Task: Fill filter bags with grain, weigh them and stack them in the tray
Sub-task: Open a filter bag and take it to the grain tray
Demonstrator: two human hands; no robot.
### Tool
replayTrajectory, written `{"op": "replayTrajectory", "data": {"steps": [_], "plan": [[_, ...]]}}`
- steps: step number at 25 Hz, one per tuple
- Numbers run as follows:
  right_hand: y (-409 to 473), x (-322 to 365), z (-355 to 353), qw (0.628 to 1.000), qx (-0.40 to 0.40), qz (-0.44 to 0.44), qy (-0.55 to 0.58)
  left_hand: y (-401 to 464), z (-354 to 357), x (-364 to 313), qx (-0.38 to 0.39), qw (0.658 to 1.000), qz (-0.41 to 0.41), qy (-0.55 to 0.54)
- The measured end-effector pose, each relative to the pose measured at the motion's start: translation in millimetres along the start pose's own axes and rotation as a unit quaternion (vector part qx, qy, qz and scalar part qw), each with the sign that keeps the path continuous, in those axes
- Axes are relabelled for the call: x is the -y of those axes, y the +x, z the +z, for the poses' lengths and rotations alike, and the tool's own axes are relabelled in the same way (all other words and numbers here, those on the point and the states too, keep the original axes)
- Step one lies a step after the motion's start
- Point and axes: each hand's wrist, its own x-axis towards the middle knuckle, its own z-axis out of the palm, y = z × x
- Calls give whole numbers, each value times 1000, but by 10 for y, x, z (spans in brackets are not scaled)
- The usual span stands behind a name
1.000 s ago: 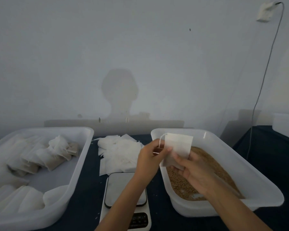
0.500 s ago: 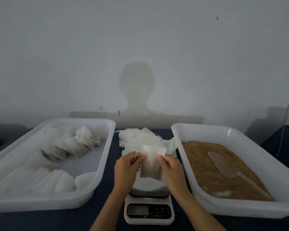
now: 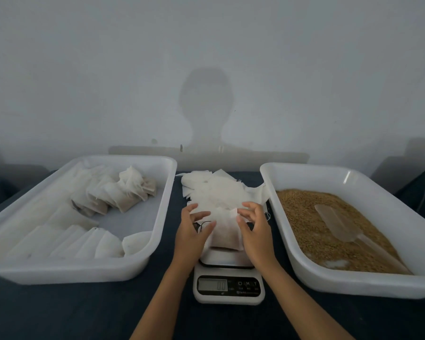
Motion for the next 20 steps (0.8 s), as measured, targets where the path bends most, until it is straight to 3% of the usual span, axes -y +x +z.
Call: {"op": "replayTrajectory", "data": {"steps": [9, 20], "plan": [[93, -6, -85, 996, -44, -70, 22, 26, -149, -51, -109, 993, 43, -26], [146, -75, -146, 995, -52, -77, 21, 55, -144, 25, -85, 995, 45, -12]]}}
